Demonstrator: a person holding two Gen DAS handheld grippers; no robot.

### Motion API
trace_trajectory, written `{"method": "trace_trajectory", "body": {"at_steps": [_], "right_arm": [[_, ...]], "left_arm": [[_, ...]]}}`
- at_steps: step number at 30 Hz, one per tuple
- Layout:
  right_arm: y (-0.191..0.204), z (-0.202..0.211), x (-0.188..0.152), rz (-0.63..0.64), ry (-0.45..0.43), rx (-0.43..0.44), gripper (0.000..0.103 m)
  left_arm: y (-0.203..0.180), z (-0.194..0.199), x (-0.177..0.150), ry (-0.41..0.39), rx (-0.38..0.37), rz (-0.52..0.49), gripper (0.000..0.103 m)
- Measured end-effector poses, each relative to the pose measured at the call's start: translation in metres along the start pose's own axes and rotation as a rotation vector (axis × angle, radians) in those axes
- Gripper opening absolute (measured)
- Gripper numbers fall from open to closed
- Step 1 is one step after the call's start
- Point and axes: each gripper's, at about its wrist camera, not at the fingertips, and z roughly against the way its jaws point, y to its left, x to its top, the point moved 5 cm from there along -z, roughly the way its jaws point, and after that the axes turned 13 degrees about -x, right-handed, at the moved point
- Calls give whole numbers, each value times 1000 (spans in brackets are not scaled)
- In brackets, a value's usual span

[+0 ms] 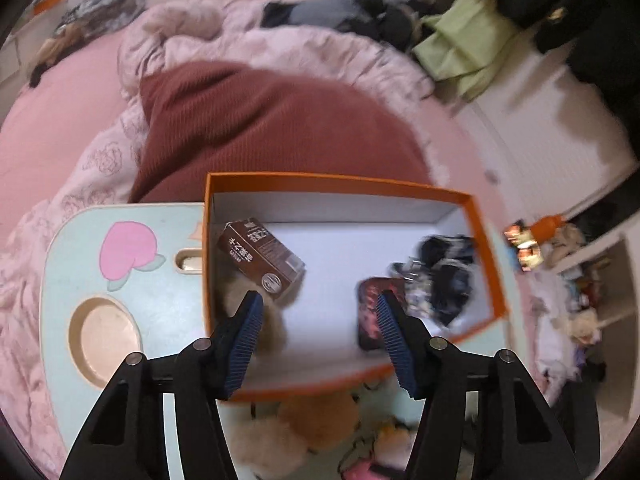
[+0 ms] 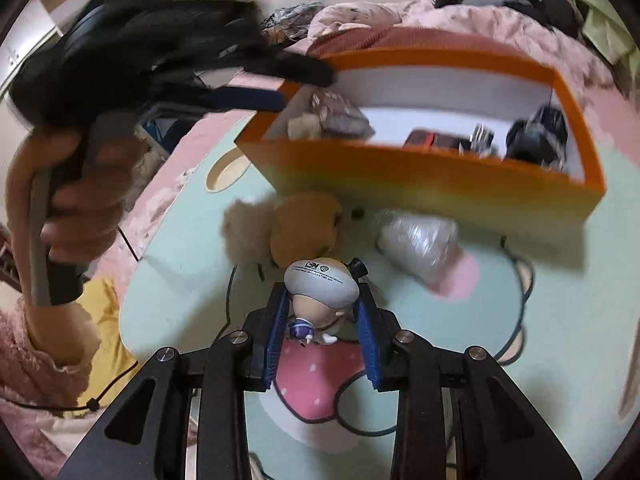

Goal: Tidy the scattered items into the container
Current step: 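Place the figurine on the table with right tool while left grasps brown drink carton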

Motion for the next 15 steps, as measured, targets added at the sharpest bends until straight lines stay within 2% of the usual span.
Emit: {"method": "trace_trajectory", "body": {"at_steps": [2, 6, 8, 11, 12, 15], "right_arm": [[-2, -3, -4, -8, -4, -5, 35], [-5, -10, -8, 0, 7, -17, 35], [-7, -11, -9, -18, 6, 16, 35], [-8, -11, -9, -23, 3, 41, 35], [-9, -11, -9, -25, 1, 46, 35], [-12, -12, -8, -36, 1, 67, 35]], "left_arm": [[4, -13, 5, 3, 50, 21, 58], [-2, -31, 16, 7, 85, 22, 59], [-10, -37, 22, 10, 74, -2, 60], [-21, -40, 27, 22, -13, -4, 60], [-21, -40, 29, 26, -20, 12, 60], [-15, -42, 33, 29, 76, 38, 60]]}}
